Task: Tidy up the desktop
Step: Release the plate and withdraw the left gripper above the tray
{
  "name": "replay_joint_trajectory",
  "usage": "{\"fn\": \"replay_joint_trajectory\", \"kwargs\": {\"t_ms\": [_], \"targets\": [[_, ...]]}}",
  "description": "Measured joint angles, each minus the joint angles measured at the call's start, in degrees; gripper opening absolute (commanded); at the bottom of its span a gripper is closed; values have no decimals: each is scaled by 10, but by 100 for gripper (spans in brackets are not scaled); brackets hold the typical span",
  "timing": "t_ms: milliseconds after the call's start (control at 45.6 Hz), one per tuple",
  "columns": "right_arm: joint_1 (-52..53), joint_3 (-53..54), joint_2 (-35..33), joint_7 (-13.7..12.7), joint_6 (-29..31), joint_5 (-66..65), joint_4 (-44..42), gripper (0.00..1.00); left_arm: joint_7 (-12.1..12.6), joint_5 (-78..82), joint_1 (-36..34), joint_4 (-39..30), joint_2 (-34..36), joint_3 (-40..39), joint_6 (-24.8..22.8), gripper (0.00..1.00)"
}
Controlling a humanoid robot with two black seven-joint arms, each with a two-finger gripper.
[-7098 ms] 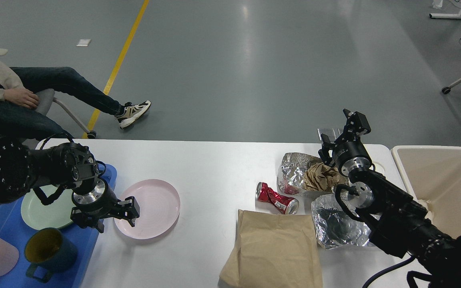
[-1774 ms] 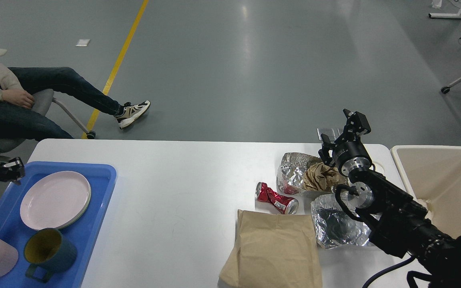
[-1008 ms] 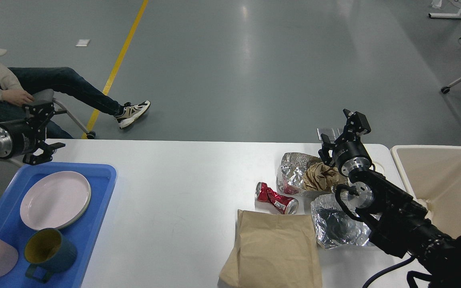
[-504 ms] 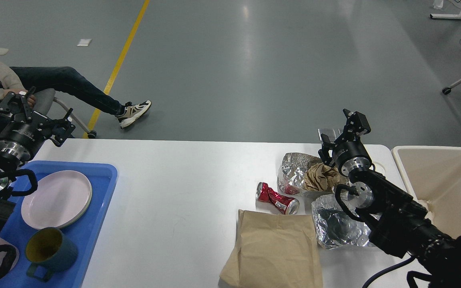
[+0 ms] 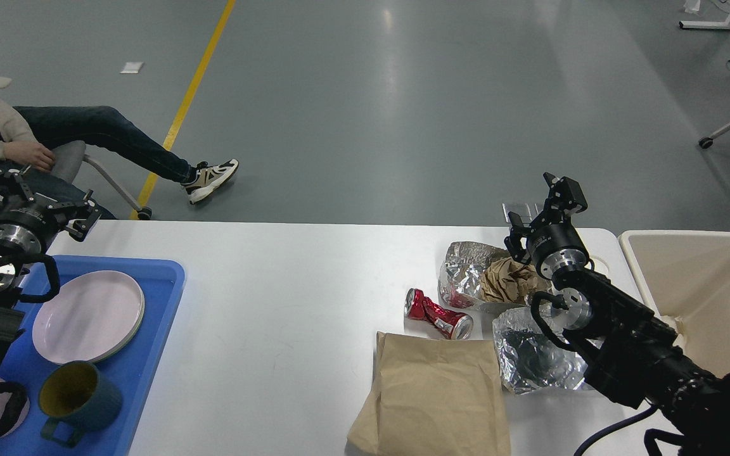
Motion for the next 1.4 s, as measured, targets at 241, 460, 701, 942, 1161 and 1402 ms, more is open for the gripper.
{"fn": "replay_joint_trajectory", "kwargs": {"t_ms": [241,460,701,942,1161,1402], "targets": [[0,0,0,0,0,0,0,100,0,1,-18,-3,-3,0,1,96],[0,0,0,0,0,0,0,100,2,1,-32,-3,-3,0,-2,96],[0,0,0,0,0,0,0,100,4,0,-26,-3,1,7,-3,96],[0,0,0,0,0,0,0,100,2,1,2,-2,-24,10,-3,96],[0,0,0,0,0,0,0,100,-2,2,26,-2,-64,9,-3,96],[0,0,0,0,0,0,0,100,-36,2,37,-3,-71,9,-32,96]]}}
